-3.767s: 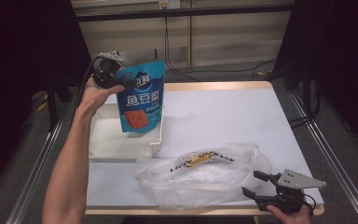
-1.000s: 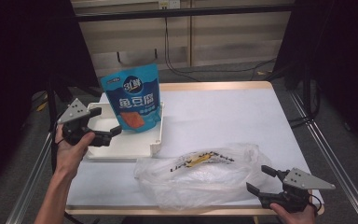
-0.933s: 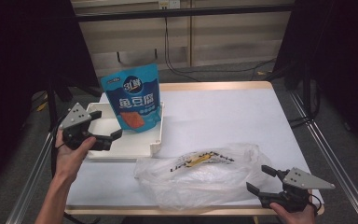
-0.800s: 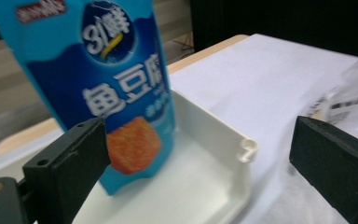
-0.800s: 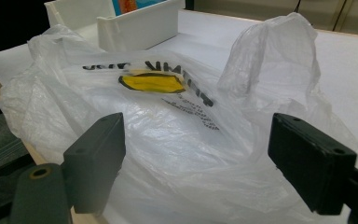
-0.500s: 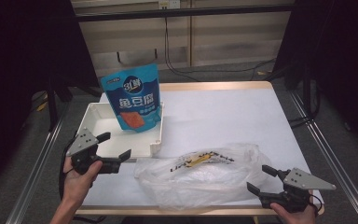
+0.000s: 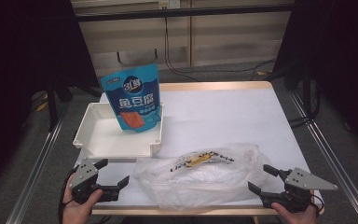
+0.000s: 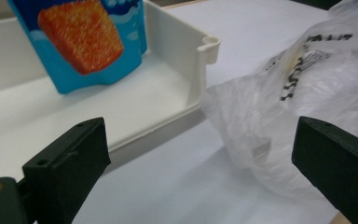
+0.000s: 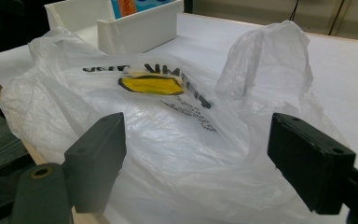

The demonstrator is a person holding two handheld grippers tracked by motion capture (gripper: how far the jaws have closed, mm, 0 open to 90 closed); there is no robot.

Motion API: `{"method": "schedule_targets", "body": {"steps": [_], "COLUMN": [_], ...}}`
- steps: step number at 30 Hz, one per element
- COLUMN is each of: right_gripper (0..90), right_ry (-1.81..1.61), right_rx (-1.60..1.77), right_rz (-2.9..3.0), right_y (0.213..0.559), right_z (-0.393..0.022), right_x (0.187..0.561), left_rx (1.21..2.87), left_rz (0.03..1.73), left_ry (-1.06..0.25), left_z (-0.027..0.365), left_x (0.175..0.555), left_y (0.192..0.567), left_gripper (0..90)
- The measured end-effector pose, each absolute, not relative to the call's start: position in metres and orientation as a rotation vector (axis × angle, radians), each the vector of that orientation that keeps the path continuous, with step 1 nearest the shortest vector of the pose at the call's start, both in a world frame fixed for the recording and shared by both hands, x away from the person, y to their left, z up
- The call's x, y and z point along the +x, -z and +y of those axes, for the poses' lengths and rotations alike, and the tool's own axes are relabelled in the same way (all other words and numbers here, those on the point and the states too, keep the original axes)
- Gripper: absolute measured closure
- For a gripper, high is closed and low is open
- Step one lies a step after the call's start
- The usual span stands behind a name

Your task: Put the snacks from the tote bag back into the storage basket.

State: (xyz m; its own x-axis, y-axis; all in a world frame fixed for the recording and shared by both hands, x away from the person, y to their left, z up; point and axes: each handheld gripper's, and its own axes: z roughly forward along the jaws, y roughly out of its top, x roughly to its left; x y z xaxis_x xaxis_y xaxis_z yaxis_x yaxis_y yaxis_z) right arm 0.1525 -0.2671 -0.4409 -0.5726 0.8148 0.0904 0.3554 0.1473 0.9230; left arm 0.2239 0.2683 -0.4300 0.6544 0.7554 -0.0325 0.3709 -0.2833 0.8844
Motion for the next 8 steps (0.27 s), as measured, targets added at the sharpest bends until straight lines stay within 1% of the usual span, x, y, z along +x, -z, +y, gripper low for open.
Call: {"method": "schedule_targets", "body": {"steps": [1,3,8], "right_gripper": [19.5,19.5,19.2], "right_ry": [-1.413,-1.406,-1.423], "right_rx": [1.114,1.098,1.111], "right_rz": [1.998,2.007,1.976], "right_y": [0.441,0.441,0.438], "right_z": [-0.267,-0.268,-0.272], "right_x": [0.153,0.153,0.152], "left_rx": [1.89,1.902,1.919], "left_rz": [0.905,0.917,0.936], "left_ry": [-0.507,-0.478,-0.477], "left_z": [0.269,0.27,0.273], "left_x": [0.224,0.226,0.231], "left_y": [0.435,0.444,0.449], "left_gripper": [4.1,4.2,3.7]}}
